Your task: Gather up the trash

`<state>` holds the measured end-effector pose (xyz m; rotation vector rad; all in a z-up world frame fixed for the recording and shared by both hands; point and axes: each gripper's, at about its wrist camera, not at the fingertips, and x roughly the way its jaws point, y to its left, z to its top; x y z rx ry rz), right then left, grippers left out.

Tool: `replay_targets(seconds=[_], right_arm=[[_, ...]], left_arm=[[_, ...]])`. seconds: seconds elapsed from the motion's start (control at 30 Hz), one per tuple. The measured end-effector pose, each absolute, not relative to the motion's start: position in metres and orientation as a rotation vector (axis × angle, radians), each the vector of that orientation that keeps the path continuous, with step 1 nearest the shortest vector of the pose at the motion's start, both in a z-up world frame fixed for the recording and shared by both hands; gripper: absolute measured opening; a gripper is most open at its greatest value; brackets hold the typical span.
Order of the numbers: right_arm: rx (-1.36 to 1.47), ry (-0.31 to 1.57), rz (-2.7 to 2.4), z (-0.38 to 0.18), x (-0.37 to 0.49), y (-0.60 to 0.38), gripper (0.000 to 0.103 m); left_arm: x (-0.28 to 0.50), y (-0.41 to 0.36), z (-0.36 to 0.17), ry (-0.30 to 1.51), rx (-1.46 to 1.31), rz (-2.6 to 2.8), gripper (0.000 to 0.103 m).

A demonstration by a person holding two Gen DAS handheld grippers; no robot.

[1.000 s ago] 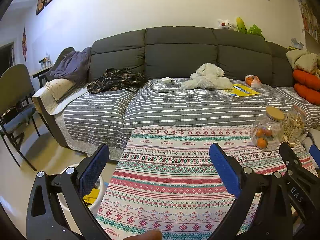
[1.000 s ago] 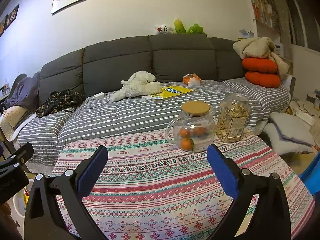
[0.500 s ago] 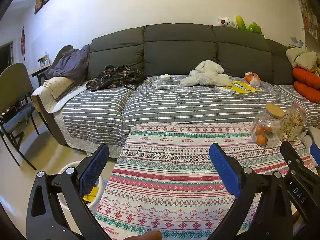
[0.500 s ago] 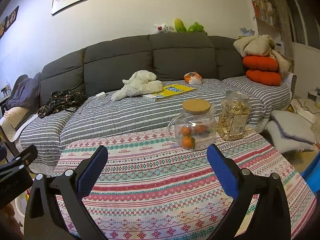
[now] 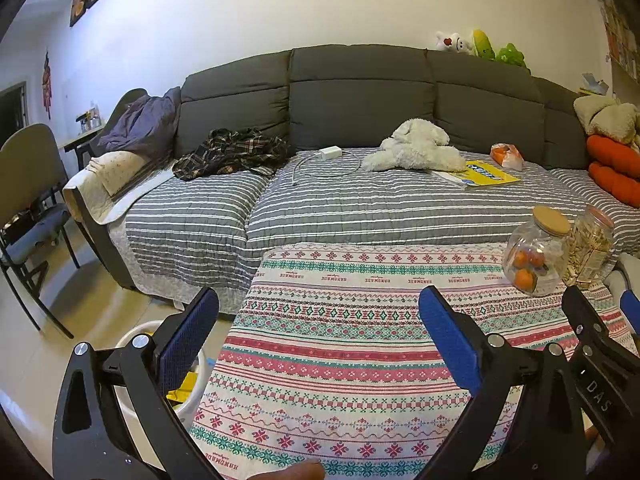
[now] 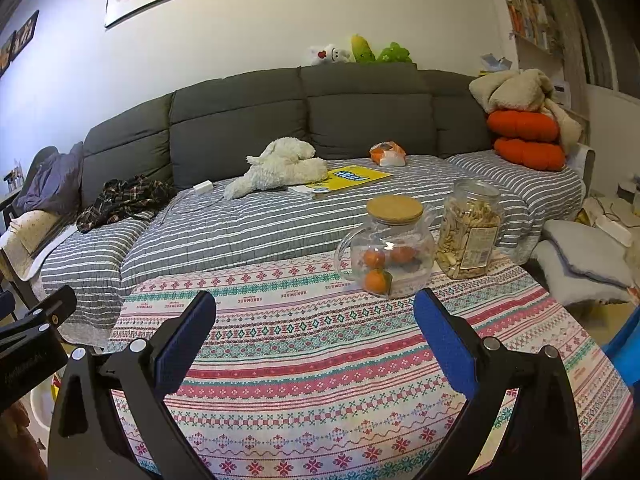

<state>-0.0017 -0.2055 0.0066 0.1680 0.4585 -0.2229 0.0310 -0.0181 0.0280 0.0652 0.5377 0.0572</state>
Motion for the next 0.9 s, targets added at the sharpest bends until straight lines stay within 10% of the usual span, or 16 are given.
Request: replay_targets(seconds=[0.9], right_arm=[[0.180, 0.483, -0.215, 0.0013, 0.0006, -0.2066, 0.096]], left_arm=[[0.0308, -0.0252, 0.0256, 0.526, 0.093, 0.067, 0.096]])
